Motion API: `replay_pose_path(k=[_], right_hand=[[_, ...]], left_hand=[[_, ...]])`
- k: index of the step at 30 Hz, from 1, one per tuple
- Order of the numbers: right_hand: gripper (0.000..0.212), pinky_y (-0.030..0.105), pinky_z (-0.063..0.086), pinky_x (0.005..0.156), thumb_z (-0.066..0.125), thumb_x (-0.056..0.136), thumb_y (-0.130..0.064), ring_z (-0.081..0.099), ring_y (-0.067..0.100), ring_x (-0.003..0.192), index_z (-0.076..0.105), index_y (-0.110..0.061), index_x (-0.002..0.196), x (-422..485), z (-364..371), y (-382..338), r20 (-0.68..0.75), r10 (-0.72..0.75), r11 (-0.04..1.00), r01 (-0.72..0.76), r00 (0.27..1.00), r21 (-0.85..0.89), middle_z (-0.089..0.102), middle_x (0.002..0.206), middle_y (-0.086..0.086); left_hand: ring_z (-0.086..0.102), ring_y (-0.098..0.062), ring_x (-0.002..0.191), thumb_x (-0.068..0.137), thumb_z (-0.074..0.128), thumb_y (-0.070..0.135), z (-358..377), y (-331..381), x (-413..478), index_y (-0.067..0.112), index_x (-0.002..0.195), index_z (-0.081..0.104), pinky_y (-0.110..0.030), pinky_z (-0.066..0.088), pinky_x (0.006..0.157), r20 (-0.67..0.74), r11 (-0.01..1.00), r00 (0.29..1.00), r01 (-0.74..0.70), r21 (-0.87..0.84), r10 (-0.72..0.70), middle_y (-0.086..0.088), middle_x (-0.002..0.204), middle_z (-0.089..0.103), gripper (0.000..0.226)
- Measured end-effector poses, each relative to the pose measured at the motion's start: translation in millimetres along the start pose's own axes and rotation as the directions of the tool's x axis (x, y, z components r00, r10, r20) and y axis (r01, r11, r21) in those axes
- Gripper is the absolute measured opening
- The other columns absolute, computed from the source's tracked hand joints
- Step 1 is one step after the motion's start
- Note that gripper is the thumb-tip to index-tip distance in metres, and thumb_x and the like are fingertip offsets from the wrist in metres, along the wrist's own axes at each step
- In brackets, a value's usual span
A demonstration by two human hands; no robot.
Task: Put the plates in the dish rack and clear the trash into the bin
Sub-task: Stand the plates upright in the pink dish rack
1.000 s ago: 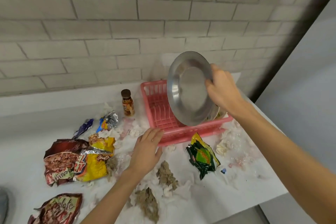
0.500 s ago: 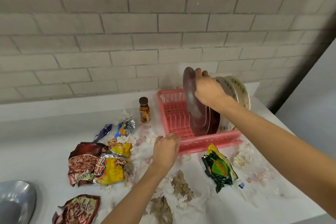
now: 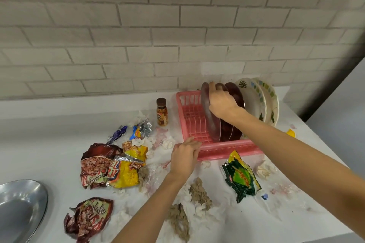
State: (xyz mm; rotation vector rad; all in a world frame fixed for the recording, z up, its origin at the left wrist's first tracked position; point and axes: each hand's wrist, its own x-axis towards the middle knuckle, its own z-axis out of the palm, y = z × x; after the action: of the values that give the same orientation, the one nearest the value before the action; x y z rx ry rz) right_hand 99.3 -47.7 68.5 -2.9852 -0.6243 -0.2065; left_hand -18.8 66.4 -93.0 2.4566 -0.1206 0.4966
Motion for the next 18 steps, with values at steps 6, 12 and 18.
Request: replay_pose_path(k=[6, 12, 18], right_hand=[[0.074, 0.039, 0.04, 0.065, 0.058, 0.086, 0.0, 0.059, 0.044, 0.102, 0.017, 0.0, 0.147, 5.5, 6.4, -1.2, 0.063, 0.046, 0.999, -0.046, 0.997, -0.006, 0.049, 0.124, 0.027], [0.084, 0.038, 0.041, 0.064, 0.055, 0.086, 0.005, 0.061, 0.042, 0.1, 0.005, -0.004, 0.153, 4.7, 3.0, 2.1, 0.073, 0.049, 0.996, -0.044, 0.996, -0.073, 0.045, 0.129, 0.029], [0.079, 0.041, 0.05, 0.074, 0.057, 0.081, 0.01, 0.057, 0.043, 0.108, 0.019, -0.001, 0.15, 6.7, 0.0, 7.6, 0.042, -0.002, 0.997, 0.006, 0.999, -0.08, 0.039, 0.135, 0.029]], left_hand=[[0.053, -0.011, 0.128, 0.095, 0.061, 0.015, 1.4, 2.1, -2.4, 0.019, 0.113, 0.073, -0.037, 0.049, 0.101, -0.02, 0.998, 0.999, 0.027, -0.054, -0.028, 0.005, 0.116, 0.071, 0.022], [0.052, -0.009, 0.128, 0.095, 0.06, 0.016, 0.2, 1.6, -2.5, 0.019, 0.114, 0.073, -0.033, 0.049, 0.102, -0.012, 0.997, 1.0, 0.022, -0.069, -0.023, 0.006, 0.117, 0.07, 0.022], [0.049, -0.007, 0.131, 0.096, 0.059, 0.016, 0.2, 2.3, -2.9, 0.02, 0.115, 0.072, -0.03, 0.046, 0.103, -0.002, 0.995, 0.999, 0.041, -0.092, -0.041, 0.008, 0.118, 0.07, 0.023]])
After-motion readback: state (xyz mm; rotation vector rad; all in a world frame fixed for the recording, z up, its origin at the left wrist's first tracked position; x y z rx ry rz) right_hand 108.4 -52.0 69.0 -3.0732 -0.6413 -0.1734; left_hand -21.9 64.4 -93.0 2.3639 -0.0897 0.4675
